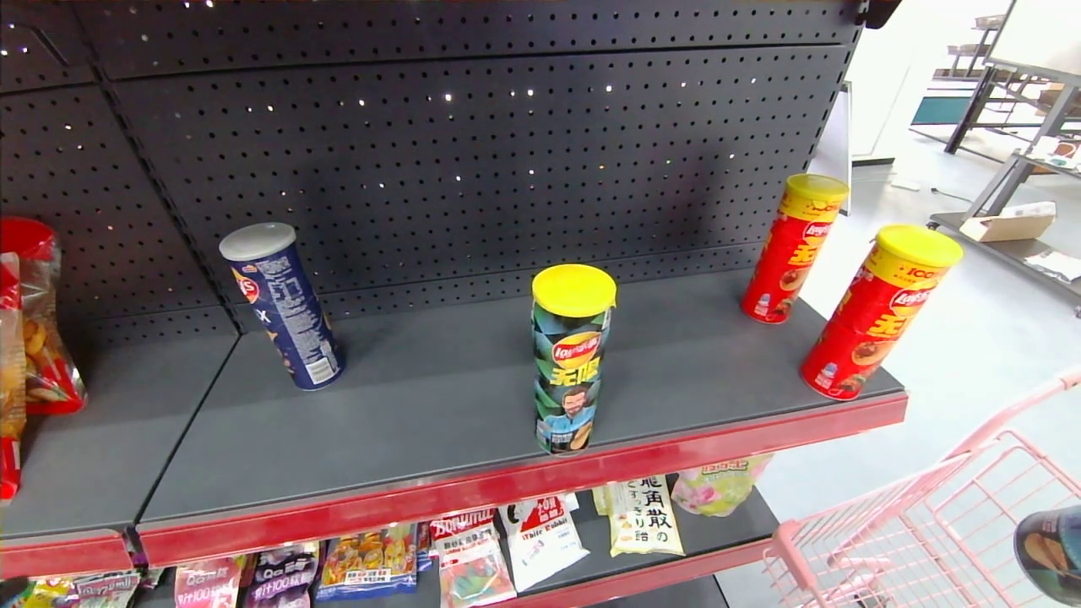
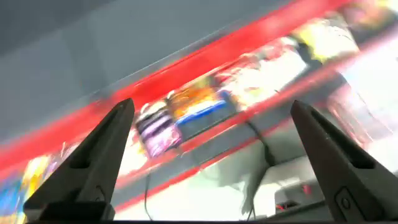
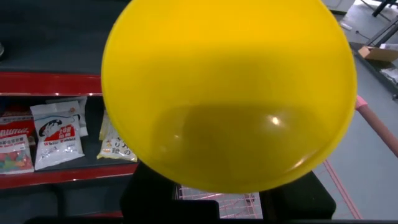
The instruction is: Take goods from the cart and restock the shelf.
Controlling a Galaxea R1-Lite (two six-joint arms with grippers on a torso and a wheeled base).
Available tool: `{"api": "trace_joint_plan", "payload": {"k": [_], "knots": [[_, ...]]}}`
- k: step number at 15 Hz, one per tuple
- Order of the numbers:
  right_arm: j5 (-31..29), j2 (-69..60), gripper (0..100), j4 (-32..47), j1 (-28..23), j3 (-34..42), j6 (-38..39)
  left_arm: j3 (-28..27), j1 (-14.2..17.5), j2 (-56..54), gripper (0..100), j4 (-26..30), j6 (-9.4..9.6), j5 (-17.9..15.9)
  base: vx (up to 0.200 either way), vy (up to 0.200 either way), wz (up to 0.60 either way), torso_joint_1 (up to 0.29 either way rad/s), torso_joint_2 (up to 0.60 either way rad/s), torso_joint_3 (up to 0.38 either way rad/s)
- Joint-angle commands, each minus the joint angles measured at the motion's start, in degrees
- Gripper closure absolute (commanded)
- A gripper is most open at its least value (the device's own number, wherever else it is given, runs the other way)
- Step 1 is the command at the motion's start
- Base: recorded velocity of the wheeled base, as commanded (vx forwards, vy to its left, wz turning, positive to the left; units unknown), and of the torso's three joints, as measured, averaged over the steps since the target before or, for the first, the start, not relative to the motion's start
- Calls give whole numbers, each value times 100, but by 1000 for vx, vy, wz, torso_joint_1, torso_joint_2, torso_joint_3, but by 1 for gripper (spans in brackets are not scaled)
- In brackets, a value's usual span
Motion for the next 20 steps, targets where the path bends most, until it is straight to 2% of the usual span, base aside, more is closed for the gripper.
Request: {"api": "trace_joint_plan", "payload": {"k": [1,2,3,4,5,6,7,8,12,14,17,20], "knots": [[302,124,100,0,6,-88,32,-460,2038,-754,0,316,-179,41,0,0,0,0,0,0],[337,98,100,9,-3,-52,67,-389,2434,-807,0,325,-258,-20,0,0,0,0,0,0],[329,89,100,9,-3,-26,103,-275,2486,-939,0,316,-267,-99,0,0,0,0,0,0],[320,72,100,0,-3,0,129,-143,2442,-1361,0,307,-267,-460,0,0,0,0,0,0],[320,36,100,0,-3,0,138,-11,2311,-1730,0,316,-135,-934,0,0,0,0,0,0],[302,1,100,9,-3,18,146,15,2223,-1905,0,316,6,-1163,0,0,0,0,0,0],[293,-69,100,9,-11,62,164,41,2073,-2011,0,325,6,-1259,0,0,0,0,0,0],[293,-104,100,9,-11,106,164,112,2021,-2046,0,325,-12,-1242,0,0,0,0,0,0],[285,-210,100,9,-11,194,164,999,1994,-2951,0,219,-47,-1198,0,0,150,-1,2,1],[276,-254,100,17,-20,220,164,1043,1994,-2943,0,70,-196,-1242,0,0,600,0,5,0],[285,-289,100,17,-20,308,164,1043,1994,-2943,0,70,-196,-1251,0,0,600,4,-1,4],[372,-262,100,-27,6,308,155,1052,1994,-2934,0,70,-214,-1251,0,0,0,0,0,0]]}}
